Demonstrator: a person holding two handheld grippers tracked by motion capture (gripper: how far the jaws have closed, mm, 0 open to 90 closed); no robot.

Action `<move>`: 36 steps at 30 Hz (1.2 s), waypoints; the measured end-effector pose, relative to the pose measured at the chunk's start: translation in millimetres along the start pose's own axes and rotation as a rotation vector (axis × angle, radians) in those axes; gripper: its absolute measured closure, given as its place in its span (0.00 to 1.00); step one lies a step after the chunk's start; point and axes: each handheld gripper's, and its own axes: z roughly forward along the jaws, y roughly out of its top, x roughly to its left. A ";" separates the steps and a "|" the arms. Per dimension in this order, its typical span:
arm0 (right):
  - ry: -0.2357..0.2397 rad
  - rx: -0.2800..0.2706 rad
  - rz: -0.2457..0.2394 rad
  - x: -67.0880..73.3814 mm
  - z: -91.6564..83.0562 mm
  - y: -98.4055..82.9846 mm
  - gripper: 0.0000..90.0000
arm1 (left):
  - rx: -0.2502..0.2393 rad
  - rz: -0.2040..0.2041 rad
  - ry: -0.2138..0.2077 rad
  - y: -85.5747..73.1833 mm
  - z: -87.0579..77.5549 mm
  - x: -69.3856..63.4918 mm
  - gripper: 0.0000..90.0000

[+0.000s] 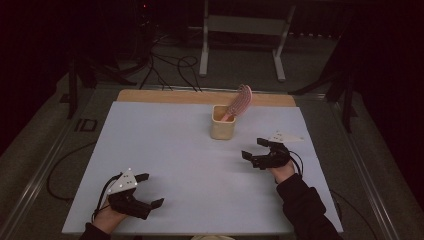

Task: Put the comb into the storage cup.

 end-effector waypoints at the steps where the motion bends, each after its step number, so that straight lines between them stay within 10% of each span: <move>1: -0.005 0.003 -0.008 0.9 -0.2 -1.2 0.11 | 0.000 0.001 0.000 0.0 -0.1 -0.2 0.00; 36: 0.035 0.061 -0.063 26.0 -52.9 -56.2 0.11 | 0.002 0.003 0.008 -0.3 -0.6 -0.6 0.00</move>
